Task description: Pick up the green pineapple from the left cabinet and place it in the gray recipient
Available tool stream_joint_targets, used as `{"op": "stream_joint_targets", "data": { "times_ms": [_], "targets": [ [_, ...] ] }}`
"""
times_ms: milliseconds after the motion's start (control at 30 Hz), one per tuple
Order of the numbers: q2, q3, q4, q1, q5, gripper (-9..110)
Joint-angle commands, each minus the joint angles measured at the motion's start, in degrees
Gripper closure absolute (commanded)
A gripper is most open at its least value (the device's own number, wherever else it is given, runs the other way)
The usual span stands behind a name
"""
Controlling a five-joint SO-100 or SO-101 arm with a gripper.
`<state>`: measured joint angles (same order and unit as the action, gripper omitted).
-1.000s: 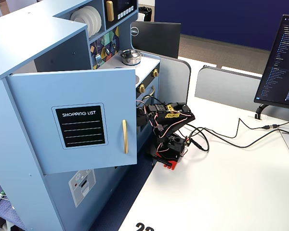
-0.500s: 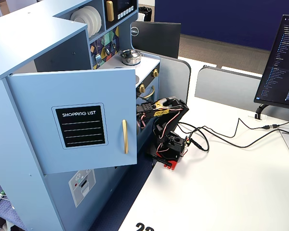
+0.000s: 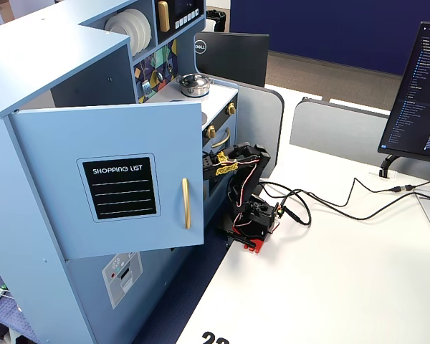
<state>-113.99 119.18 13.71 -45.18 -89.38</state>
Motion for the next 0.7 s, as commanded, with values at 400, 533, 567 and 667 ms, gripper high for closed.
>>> {"op": "stream_joint_targets", "data": {
  "times_ms": [400, 533, 567, 667],
  "targets": [
    [13.2, -18.3, 1.4, 0.3, -3.2, 67],
    [13.7, -18.9, 0.9, -0.5, -5.0, 97],
    [13.5, -18.9, 0.7, -0.5, -5.2, 102],
    [12.8, -18.8, 0.7, -0.9, -4.0, 102]
  ]
}}
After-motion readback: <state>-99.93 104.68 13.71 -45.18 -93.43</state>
